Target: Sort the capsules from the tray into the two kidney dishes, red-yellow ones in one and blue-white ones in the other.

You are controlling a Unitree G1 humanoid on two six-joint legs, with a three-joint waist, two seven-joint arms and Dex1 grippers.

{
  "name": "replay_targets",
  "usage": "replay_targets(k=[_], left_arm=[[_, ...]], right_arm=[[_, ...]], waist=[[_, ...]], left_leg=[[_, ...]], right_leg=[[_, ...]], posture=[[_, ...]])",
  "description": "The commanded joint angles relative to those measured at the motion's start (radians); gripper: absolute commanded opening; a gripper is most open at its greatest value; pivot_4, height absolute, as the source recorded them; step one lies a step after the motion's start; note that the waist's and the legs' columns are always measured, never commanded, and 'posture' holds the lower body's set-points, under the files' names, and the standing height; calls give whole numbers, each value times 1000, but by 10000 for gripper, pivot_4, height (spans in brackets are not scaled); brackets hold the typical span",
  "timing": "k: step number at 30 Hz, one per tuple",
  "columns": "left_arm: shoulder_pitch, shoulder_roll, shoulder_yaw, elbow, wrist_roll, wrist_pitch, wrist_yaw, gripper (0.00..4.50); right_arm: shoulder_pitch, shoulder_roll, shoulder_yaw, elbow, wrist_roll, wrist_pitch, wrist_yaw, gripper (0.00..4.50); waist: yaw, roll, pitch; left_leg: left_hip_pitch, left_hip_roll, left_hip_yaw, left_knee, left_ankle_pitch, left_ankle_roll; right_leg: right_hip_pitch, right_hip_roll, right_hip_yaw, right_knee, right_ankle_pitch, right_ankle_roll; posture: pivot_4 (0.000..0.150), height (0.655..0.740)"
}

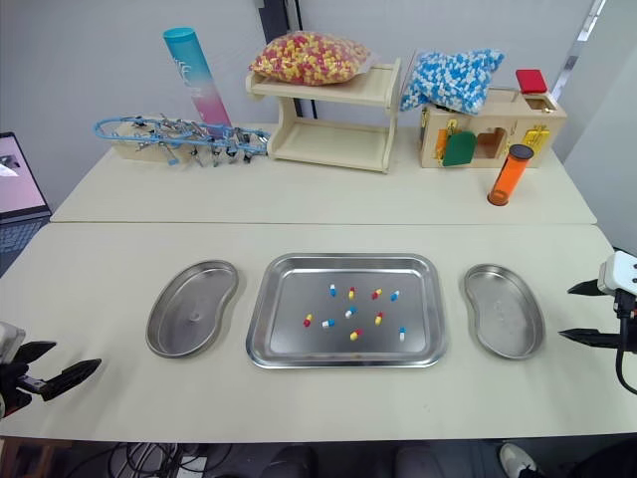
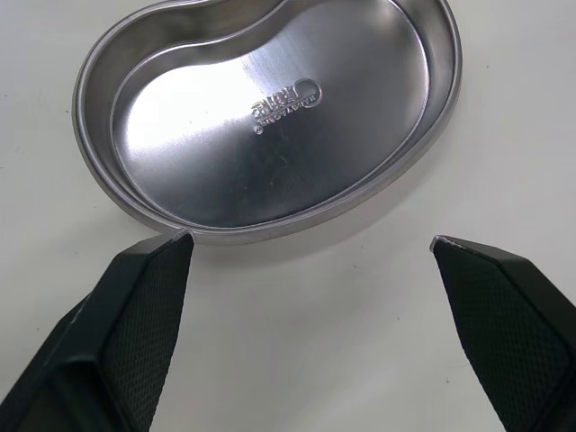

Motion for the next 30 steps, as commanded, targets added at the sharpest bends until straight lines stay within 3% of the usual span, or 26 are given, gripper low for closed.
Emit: replay_targets(k=[1, 19, 30], left_arm=[[21, 34, 21, 9, -12, -13, -51, 45000], [4, 37, 66, 167, -51, -113, -170, 45000], [27, 36, 48, 60, -126, -10, -222, 45000]], right_arm=[[-15, -11, -13, 13, -3, -18, -1, 44699], [-56, -45, 11, 70, -21, 10, 59, 44699], [-50, -50, -6, 47, -19, 29, 55, 44699]], waist=[[0, 0, 0], [-1, 0, 0], [-1, 1, 0]], left_leg=[[0, 0, 0, 0, 0, 0], [0, 0, 0, 0, 0, 0], [0, 0, 0, 0, 0, 0]], right_leg=[[0, 0, 0, 0, 0, 0], [0, 0, 0, 0, 0, 0], [0, 0, 0, 0, 0, 0]], posture=[[1500, 7400], [1500, 7400], [1500, 7400]])
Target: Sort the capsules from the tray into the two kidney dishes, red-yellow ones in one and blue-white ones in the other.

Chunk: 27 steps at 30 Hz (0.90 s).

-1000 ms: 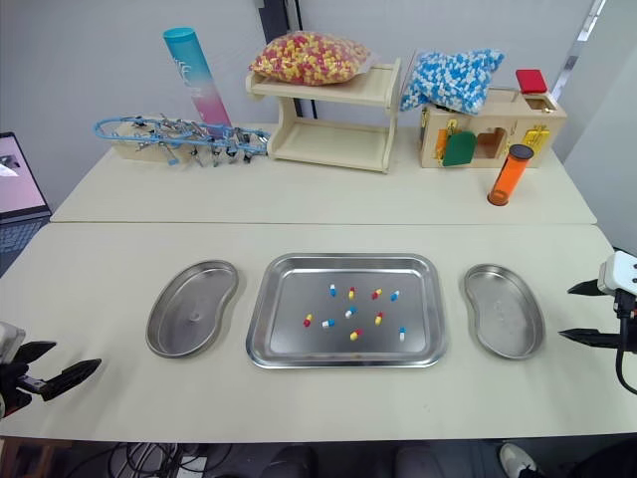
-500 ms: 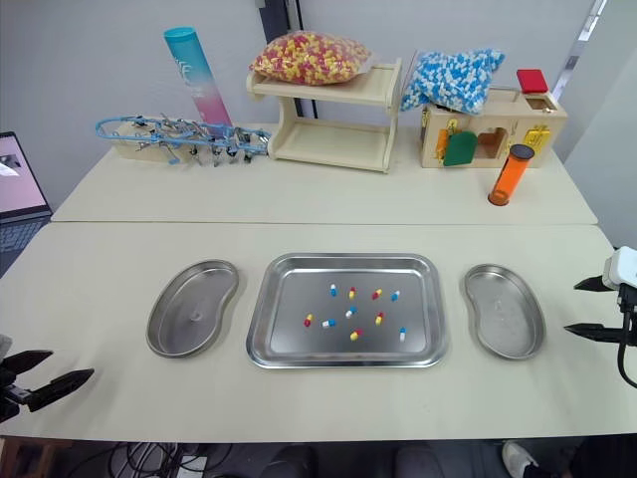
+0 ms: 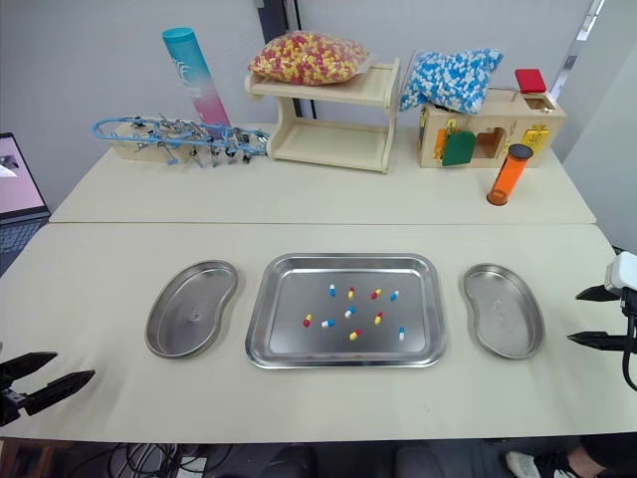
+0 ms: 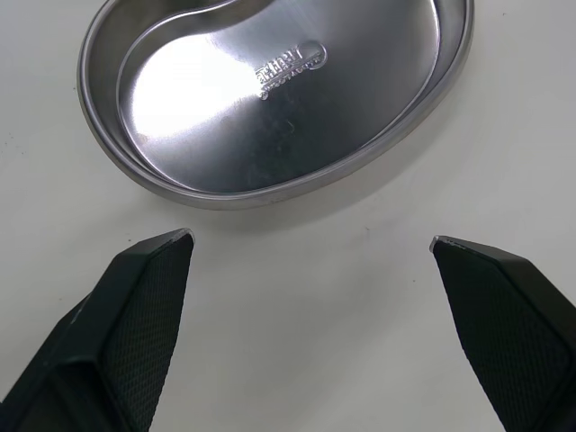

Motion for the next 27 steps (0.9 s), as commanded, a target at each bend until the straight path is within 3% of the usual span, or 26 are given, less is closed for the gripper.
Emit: replay_targets(k=[1, 12, 19, 27], left_arm=[[5, 11, 15, -62, -34, 35, -13, 45000], [-60, -5, 18, -20, -65, 60, -3, 45000], [-107, 23, -51, 25, -53, 61, -47, 45000], [-167, 34, -70, -13, -58, 68, -29, 45000]], right_arm=[[-6, -32, -37, -22, 11, -10, -6, 44699], [73, -29, -103, -131, 69, 34, 2, 44699], [266, 17, -253, -407, 172, 109, -18, 44699], [381, 117, -337, -673, 274, 154, -60, 44699]], waist=[[0, 0, 0], [-2, 0, 0], [2, 0, 0], [4, 0, 0]], left_leg=[[0, 0, 0, 0, 0, 0], [0, 0, 0, 0, 0, 0], [0, 0, 0, 0, 0, 0], [0, 0, -1, 0, 0, 0]], right_leg=[[0, 0, 0, 0, 0, 0], [0, 0, 0, 0, 0, 0], [0, 0, 0, 0, 0, 0], [1, 0, -1, 0, 0, 0]], posture=[[1500, 7400], [1500, 7400], [1500, 7400], [1500, 7400]])
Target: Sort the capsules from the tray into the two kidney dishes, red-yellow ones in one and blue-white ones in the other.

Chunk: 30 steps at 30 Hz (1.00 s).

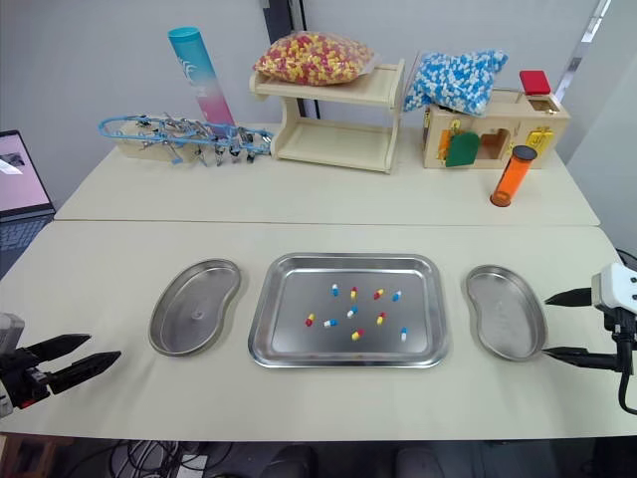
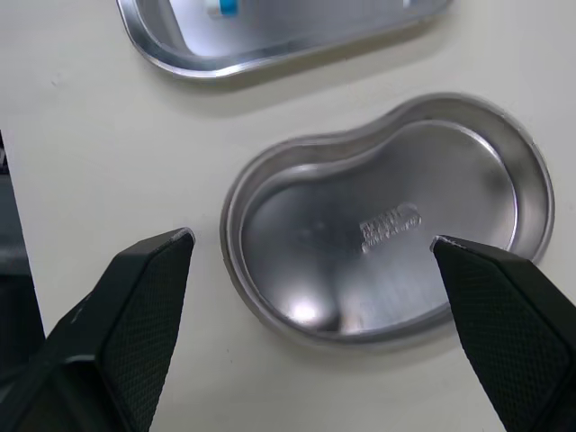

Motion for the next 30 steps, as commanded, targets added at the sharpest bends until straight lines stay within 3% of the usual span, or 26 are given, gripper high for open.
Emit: replay_targets(k=[1, 13, 19, 25, 30], left_arm=[[-27, 11, 16, -47, -9, -13, 23, 45000], [59, -59, 54, -221, -1, -38, 133, 45000], [109, -61, 33, -357, 23, -88, 133, 45000], [30, -67, 1, -588, -173, 151, 199, 45000], [-59, 4, -148, -723, -260, 309, 194, 45000]], right_arm=[[36, 62, -48, -167, 77, 16, -35, 44699], [68, 333, 22, -417, 190, 74, -269, 44699], [89, 365, 71, -427, 164, 12, -259, 44699], [96, 358, 83, -429, 180, 6, -254, 44699], [129, 365, 103, -470, 199, 45, -278, 44699]], waist=[[1, 0, 0], [6, -4, -2], [11, -4, -2], [21, -4, -2], [22, -4, -2]], left_leg=[[0, 0, 0, 0, 0, 0], [0, 0, -1, 0, 0, 0], [0, 0, -2, 0, 0, 0], [0, 0, -2, 1, 0, 0], [0, 0, -2, 1, 0, 0]], right_leg=[[0, 0, 0, 0, 0, 0], [1, 0, -1, -1, 0, 0], [1, 0, -1, -1, 0, 0], [2, 0, -1, -1, 0, 0], [2, 0, -2, -1, 0, 0]], posture=[[1500, 7400], [1500, 7400], [1500, 7400], [1500, 7400], [1500, 7400]])
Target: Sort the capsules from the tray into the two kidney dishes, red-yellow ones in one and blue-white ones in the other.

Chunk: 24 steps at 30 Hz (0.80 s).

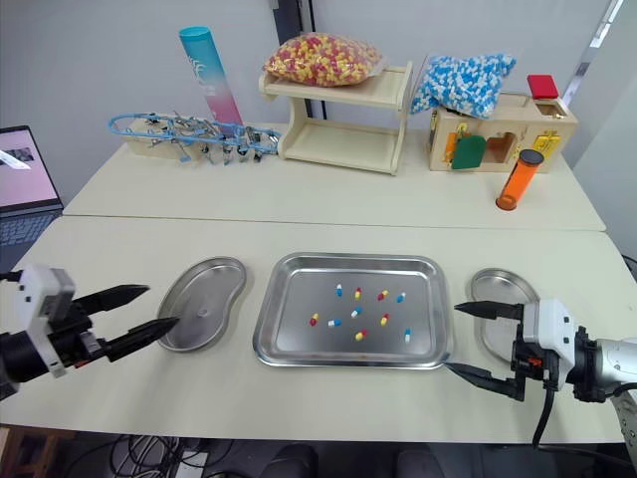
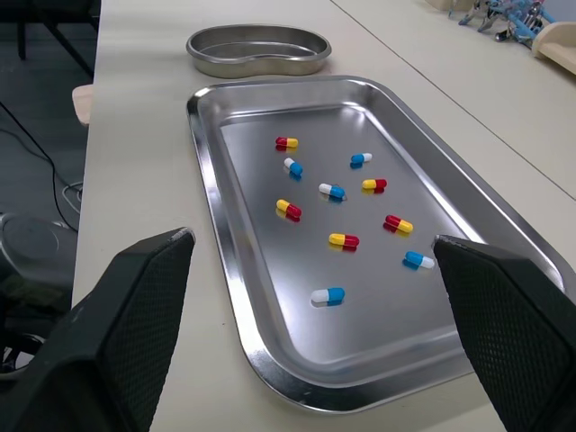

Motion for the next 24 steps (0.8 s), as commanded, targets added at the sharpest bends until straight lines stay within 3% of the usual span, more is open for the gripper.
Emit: replay_targets(k=[1, 3, 7, 11, 12, 17, 22, 24], left_arm=[[-80, 52, -106, -94, -52, 104, 20, 45000], [-127, 63, -195, -115, -8, 105, 37, 45000], [-232, -20, -360, -84, 56, 39, 58, 45000], [-294, -81, -485, -6, 167, -52, 64, 35479], [-309, -100, -499, 10, 173, -53, 72, 32207], [-344, -193, -568, 50, 254, -89, 143, 32207], [-349, -284, -595, 9, 246, -13, 227, 32207], [-349, -308, -593, 6, 256, 5, 265, 28572]], right_arm=[[23, -1, 4, -61, 31, 22, -19, 44699], [30, -6, 8, -77, 35, 32, -24, 44699], [37, -11, 22, -99, 39, 52, -33, 44699], [32, -13, 31, -111, 37, 66, -46, 45000], [32, -14, 32, -111, 35, 67, -47, 45000], [48, -8, 31, -125, 31, 73, -61, 45000], [71, -9, 29, -144, 32, 75, -73, 45000], [76, -11, 29, -149, 34, 78, -75, 45000]], waist=[[0, 0, 0], [1, 0, 0], [-1, 0, 0], [0, 0, 0], [1, 0, 0], [2, 0, 0], [2, 0, 0], [1, 0, 0]], left_leg=[[0, 0, 0, 0, 0, 0], [0, 0, 0, 0, 0, 0], [0, 0, 0, 0, 0, 0], [1, 0, 0, 0, 0, 0], [0, 0, 0, 0, 0, 0], [0, 0, -1, 1, 0, 0], [0, 0, -1, 1, 0, 0], [0, 0, -2, 1, 0, 0]], right_leg=[[0, 0, 0, 0, 0, 0], [1, 0, 0, 0, 0, 0], [1, 0, 0, 0, 0, 0], [1, 0, 0, 0, 0, 0], [1, 0, 0, 0, 0, 0], [1, 0, -1, -1, 0, 0], [2, 0, -1, -1, 0, 0], [2, 0, -1, -1, 0, 0]], posture=[[1500, 7400], [1500, 7400], [1500, 7400], [1500, 7400], [1500, 7400], [1500, 7400], [1500, 7400], [1500, 7400]])
